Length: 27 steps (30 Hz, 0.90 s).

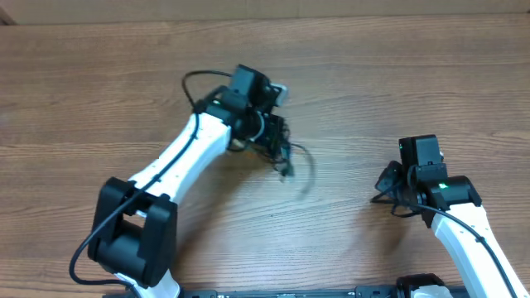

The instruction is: Untangle cables

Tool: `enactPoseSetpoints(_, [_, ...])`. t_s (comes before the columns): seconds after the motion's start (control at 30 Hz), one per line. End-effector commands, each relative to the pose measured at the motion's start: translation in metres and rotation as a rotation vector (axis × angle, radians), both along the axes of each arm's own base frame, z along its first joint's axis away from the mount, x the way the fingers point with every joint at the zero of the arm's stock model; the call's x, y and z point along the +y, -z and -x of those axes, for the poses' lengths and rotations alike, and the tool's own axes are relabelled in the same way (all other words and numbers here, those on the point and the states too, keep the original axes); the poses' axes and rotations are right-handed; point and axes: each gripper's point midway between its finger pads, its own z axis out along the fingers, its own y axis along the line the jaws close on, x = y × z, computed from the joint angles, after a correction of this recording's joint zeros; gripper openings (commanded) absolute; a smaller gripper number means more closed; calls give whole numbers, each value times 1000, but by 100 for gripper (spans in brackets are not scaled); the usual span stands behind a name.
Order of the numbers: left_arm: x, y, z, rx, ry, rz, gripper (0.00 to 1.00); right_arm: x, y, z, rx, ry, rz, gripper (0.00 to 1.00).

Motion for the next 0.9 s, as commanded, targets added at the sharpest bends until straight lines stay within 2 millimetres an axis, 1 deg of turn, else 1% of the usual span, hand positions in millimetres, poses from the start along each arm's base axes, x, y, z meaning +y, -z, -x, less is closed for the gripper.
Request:
enactPoseSetpoints(0.0, [0,-7,0,-11,-12,-13,4,-12,-6,-9,-45,95,39,6])
enactPoseSetpoints(0.03, [0,-7,1,-6,-9,-12,4,-3,-7,-14,-61,58,0,8])
enactPoseSetpoints(0.1, [-5,-8,6,0,19,4,4,20,-11,-23,-94,-77,-89,13])
enactPoseSetpoints(0.17, [-15,-12,13,-10,100,41,4,47,-20,-32,-149,-226,-191,26])
enactPoseSetpoints(0.23, [-26,-16,22,-43,222,76,4,62,-29,-38,-196,-304,-250,36])
enactPoseSetpoints(0.27, [-23,-14,19,-55,214,51,4,62,-29,-39,-199,-304,-249,37])
enactPoseSetpoints(0.3, [-9,-7,9,-88,169,-38,45,62,-29,-39,-201,-304,-248,37])
enactPoseSetpoints(0.33, [-3,-5,4,-103,150,-77,61,62,-29,-39,-200,-305,-248,37])
enactPoseSetpoints(0.37, [4,-2,-1,-121,127,-123,70,62,-29,-39,-200,-305,-248,37])
enactPoseSetpoints(0.43, [16,1,-9,-149,92,-194,78,62,-29,-39,-199,-304,-248,38])
enactPoseSetpoints(0.5, [21,2,-12,-160,78,-224,82,62,-29,-38,-197,-304,-248,38])
enactPoseSetpoints(0.67, [21,2,-12,-175,103,-233,84,62,-28,-37,-193,-304,-249,38])
enactPoseSetpoints(0.7, [21,4,-12,-186,132,-243,86,62,-28,-37,-193,-304,-249,38])
enactPoseSetpoints(0.87, [20,19,-11,-187,207,-272,83,62,-28,-37,-192,-304,-250,38])
